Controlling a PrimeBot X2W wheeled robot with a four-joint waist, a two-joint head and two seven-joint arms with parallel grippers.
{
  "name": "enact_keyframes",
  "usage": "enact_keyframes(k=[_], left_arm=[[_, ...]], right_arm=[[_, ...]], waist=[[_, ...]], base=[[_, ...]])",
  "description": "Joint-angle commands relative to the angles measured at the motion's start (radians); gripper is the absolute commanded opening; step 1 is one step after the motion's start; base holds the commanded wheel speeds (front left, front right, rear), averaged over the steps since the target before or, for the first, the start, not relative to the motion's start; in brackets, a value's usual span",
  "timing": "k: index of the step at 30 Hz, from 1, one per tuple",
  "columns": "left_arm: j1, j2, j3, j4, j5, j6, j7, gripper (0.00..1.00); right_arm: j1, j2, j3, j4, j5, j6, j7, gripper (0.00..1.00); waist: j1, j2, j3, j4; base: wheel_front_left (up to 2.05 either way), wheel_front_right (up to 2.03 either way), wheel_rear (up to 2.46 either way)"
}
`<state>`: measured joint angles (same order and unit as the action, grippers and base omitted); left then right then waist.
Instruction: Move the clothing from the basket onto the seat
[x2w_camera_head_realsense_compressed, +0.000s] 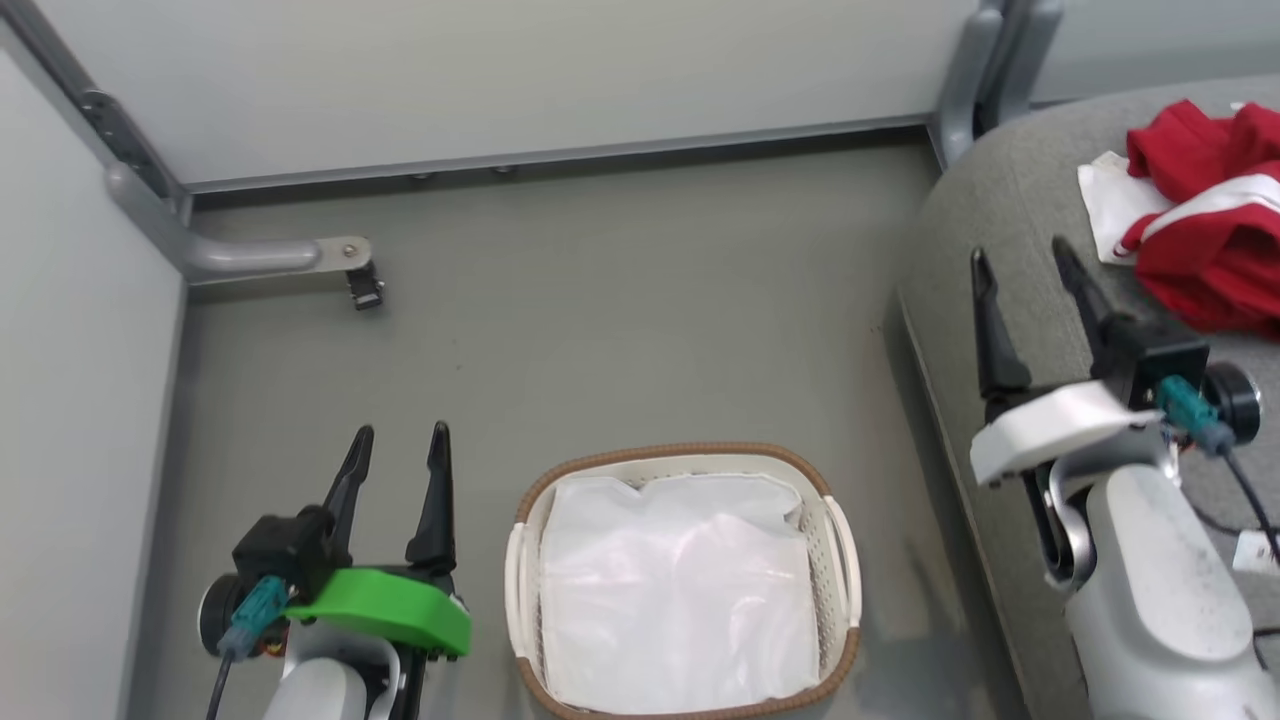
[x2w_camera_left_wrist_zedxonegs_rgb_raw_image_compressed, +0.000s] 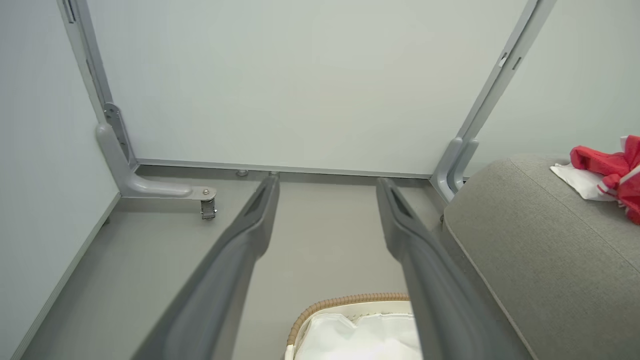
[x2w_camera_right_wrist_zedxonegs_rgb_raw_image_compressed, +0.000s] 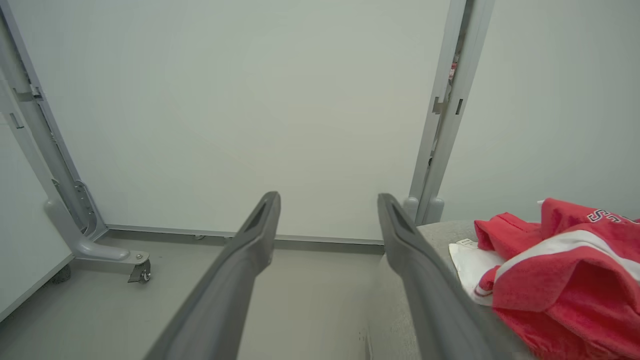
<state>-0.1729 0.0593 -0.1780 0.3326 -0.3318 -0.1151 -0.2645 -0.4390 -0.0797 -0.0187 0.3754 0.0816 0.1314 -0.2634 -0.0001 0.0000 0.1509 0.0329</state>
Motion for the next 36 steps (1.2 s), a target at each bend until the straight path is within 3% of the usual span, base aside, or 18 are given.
enact_keyframes(k=[1, 8, 16, 36], left_arm=[[0.033, -0.001, 0.02, -0.003, 0.009, -0.003, 0.0, 1.0], [0.098, -0.008, 0.076, -0.025, 0.003, -0.005, 0.0, 1.0], [0.141, -0.009, 0.076, -0.049, -0.001, 0.003, 0.0, 1.0], [0.163, -0.009, 0.068, -0.037, -0.001, 0.015, 0.0, 1.0]], right_arm=[[0.048, 0.009, -0.006, -0.018, 0.012, -0.001, -0.002, 1.0], [0.204, 0.027, -0.031, -0.066, 0.063, -0.001, -0.002, 1.0], [0.306, 0.027, 0.007, -0.074, 0.117, -0.001, -0.002, 1.0], [0.33, 0.027, 0.046, -0.076, 0.109, -0.001, -0.002, 1.0]], waist=[[0.0001, 0.0, -0.049, 0.049], [0.0001, 0.0, -0.07, 0.062], [0.0001, 0.0, -0.089, 0.047], [0.0001, 0.0, -0.116, 0.031]], base=[[0.0, 0.0, 0.0], [0.0, 0.0, 0.0], [0.0, 0.0, 0.0], [0.0, 0.0, 0.0]])
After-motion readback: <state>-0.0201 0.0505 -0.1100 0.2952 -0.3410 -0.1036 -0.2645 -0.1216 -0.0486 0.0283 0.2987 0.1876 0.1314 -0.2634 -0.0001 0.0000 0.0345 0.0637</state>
